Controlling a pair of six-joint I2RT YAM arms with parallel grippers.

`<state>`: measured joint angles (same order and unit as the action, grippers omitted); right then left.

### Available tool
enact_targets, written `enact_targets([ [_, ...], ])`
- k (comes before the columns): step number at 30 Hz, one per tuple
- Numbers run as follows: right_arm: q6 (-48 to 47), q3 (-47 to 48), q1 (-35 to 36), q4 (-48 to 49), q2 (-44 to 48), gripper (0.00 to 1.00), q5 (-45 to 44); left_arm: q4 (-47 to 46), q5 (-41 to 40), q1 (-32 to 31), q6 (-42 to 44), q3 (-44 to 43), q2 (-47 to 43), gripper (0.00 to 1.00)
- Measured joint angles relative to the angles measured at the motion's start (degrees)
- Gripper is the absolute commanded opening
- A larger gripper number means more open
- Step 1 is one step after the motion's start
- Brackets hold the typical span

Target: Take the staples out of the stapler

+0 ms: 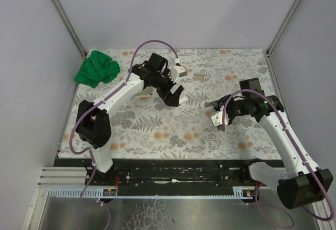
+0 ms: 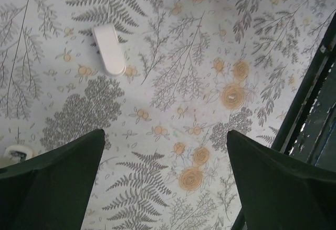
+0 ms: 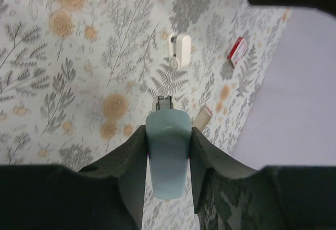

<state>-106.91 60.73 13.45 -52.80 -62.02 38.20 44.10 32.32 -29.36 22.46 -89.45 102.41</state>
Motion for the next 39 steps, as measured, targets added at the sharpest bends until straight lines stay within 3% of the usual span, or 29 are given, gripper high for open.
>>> enact_targets([
  [10, 3.74, -3.45, 0.87, 4.74, 0.26, 0.0, 13.27, -0.76, 4.68, -7.72, -3.89, -10.84, 8.13, 1.0],
  [21, 4.52, -4.39, 0.92, 4.39, 1.86, 0.0, 22.51, 0.13, 14.62, -10.03, -4.07, -12.0, 12.85, 1.0],
  [31, 4.57, -5.05, 0.92, 4.26, 2.01, 0.0, 24.46, 2.16, 20.92, -10.01, -2.64, -12.0, 14.99, 0.8],
  [39, 4.59, -6.12, 0.92, 4.28, 2.03, 0.0, 24.41, 3.58, 23.15, -10.01, -2.01, -12.0, 15.74, 0.57],
])
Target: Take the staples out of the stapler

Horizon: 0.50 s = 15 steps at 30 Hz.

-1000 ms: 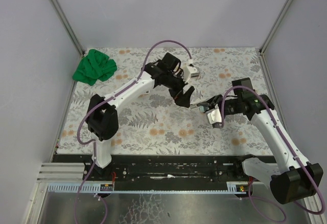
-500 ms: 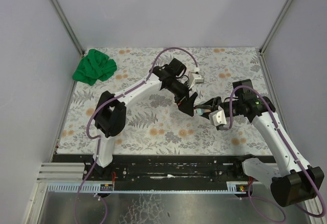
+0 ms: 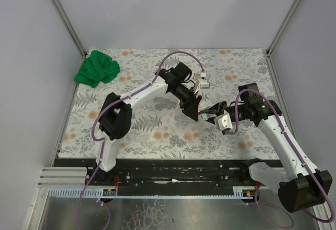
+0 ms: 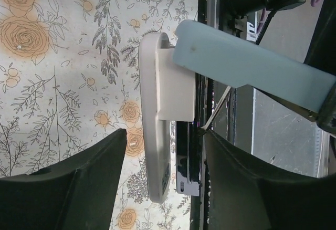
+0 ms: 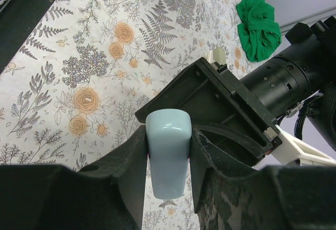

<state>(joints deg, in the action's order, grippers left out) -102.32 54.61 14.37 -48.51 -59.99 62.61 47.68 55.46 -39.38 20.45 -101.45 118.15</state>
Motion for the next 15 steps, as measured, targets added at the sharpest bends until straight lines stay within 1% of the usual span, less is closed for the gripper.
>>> enact_targets([
  [5, 0.0, -0.07, 0.0, 0.0, 0.0, 0.0, 0.0, 0.09, 0.68, 0.07, -0.04, -0.02, 0.26, 0.41],
  [11, 0.0, -0.15, 0.0, 0.09, 0.0, 0.0, -0.42, 0.24, 1.25, 0.17, -0.22, -0.09, 0.46, 0.36],
  [12, 0.0, -0.15, 0.0, 0.13, 0.0, 0.03, -0.44, 0.22, 1.25, 0.2, -0.24, -0.09, 0.46, 0.36],
  [13, 0.0, -0.15, 0.0, 0.15, 0.0, 0.09, -0.44, 0.24, 1.22, 0.2, -0.26, -0.09, 0.46, 0.36],
  [14, 0.0, -0.15, 0.0, 0.15, 0.0, 0.17, -0.46, 0.24, 1.2, 0.22, -0.28, -0.09, 0.46, 0.36],
  [15, 0.0, -0.17, 0.0, 0.17, 0.0, 0.29, -0.48, 0.22, 1.16, 0.22, -0.31, -0.09, 0.46, 0.36],
])
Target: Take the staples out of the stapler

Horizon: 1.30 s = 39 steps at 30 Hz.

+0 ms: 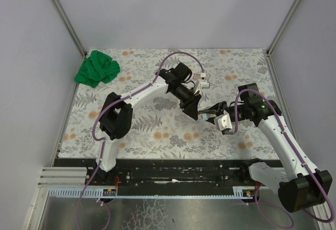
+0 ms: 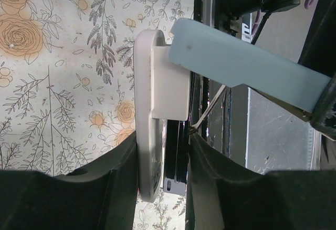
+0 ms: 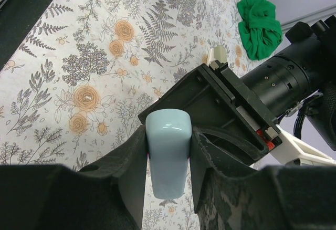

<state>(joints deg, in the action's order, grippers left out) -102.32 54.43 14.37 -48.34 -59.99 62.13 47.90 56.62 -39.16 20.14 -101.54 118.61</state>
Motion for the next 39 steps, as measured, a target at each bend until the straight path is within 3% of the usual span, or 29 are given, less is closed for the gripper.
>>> enact_targets([
  [3, 0.11, -0.09, 0.0, 0.11, 0.0, 0.84, -0.13, 0.0, -0.52, 0.04, -0.44, -0.02, 0.0, 0.36],
  [4, 0.35, -0.13, 0.0, 0.15, 0.0, 0.98, -0.09, 0.02, -1.25, 0.04, -0.63, -0.07, 0.0, 0.36],
  [10, 1.95, -0.66, 0.0, 1.6, 0.17, 0.99, -0.2, -0.15, -8.9, 0.98, -3.21, -0.37, 0.04, 0.37],
  [14, 7.96, -1.18, 0.0, 4.31, 0.15, 0.99, -0.48, -1.16, -14.73, 1.49, -5.62, -0.26, -0.07, 0.35],
  [24, 51.06, -0.81, 0.0, 20.52, -3.41, 0.99, -6.23, -9.42, -29.75, 1.7, -10.73, 6.14, -6.19, 0.32],
  [32, 72.85, 5.97, 0.0, 20.72, -12.63, 0.99, -10.27, -17.77, -34.03, 1.7, -11.32, 12.72, -14.43, 0.33],
  [39, 82.86, 14.84, 0.0, 17.92, -20.7, 0.99, -13.27, -23.78, -36.39, 1.49, -9.97, 19.82, -20.2, 0.33],
])
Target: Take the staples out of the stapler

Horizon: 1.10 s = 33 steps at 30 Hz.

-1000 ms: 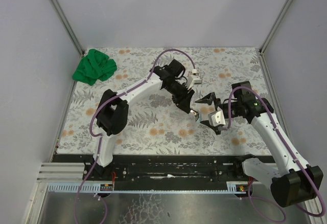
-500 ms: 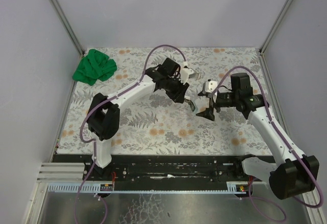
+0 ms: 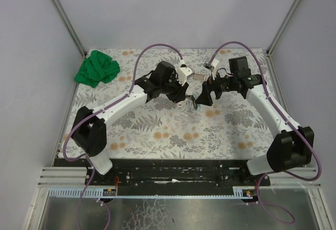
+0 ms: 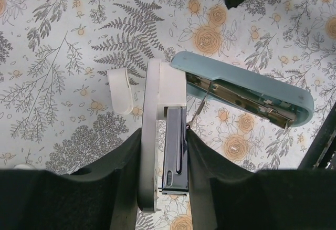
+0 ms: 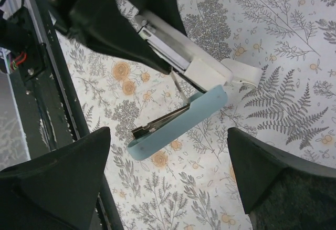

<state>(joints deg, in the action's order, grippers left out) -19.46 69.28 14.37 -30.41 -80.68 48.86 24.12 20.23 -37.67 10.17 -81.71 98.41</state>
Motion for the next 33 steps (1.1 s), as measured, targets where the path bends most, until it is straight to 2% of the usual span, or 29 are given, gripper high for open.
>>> enact_targets([
  [8, 3.87, 6.36, 0.0, -5.77, -9.97, 0.99, 1.7, -3.04, -1.27, -0.61, 0.98, 3.15, -2.51, 0.33],
  [15, 5.25, 6.71, 0.0, -7.89, -13.31, 0.83, 3.34, -4.28, -0.9, -1.05, 1.22, 3.98, -3.58, 0.34],
  [20, 5.7, 7.72, 0.0, -7.98, -15.32, 0.77, 5.42, -4.87, -0.04, -1.29, 1.27, 4.44, -4.09, 0.34],
  [24, 5.99, 8.5, 0.0, -8.33, -17.27, 0.68, 6.32, -4.92, 0.35, -1.29, 1.31, 4.72, -4.15, 0.34],
  [33, 4.57, 9.66, 0.0, -10.6, -18.18, 0.65, 6.6, -4.92, 1.29, -1.29, 1.27, 4.83, -4.15, 0.34],
])
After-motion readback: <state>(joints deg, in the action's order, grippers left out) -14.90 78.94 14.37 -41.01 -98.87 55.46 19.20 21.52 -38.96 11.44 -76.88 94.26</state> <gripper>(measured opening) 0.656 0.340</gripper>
